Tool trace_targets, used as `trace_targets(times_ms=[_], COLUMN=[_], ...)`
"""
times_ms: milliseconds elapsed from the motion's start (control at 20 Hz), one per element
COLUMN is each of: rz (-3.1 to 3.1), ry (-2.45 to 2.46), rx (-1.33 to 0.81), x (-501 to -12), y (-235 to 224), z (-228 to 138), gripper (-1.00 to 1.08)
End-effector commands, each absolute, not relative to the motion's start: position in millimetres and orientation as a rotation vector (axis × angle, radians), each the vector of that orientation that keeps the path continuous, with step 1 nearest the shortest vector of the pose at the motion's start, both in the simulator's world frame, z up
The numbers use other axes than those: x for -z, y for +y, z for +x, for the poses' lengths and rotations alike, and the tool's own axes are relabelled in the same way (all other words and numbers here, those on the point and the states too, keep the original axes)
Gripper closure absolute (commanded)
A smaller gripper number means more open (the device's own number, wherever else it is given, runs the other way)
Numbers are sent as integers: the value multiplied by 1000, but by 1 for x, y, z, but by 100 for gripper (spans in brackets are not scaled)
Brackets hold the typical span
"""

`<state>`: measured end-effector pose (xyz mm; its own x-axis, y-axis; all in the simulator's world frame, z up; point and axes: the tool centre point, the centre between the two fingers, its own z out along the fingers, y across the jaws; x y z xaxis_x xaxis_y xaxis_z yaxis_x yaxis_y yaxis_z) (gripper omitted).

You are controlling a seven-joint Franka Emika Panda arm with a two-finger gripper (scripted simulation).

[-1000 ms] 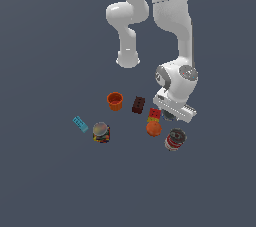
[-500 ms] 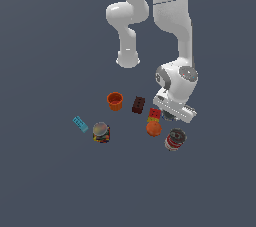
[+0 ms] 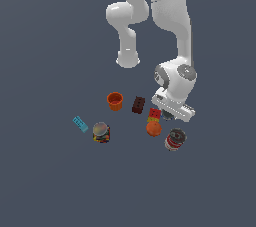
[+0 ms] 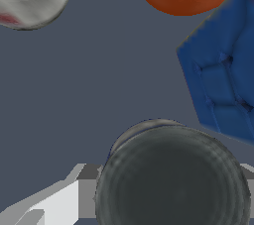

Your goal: Pick up a designated object from a clutter of objects.

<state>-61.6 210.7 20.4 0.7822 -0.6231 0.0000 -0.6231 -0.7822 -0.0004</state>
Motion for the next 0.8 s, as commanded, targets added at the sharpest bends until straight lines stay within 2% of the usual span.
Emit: trace_targets(times_ms=[0,350,750], rz=[-2964,-2964,-2964], ry=[1038,1038,1037], rx=[2,2,1], x=[-27,-57,-113], y=[204,168,103], z=[-61,-63,-66], gripper=[108,108,108])
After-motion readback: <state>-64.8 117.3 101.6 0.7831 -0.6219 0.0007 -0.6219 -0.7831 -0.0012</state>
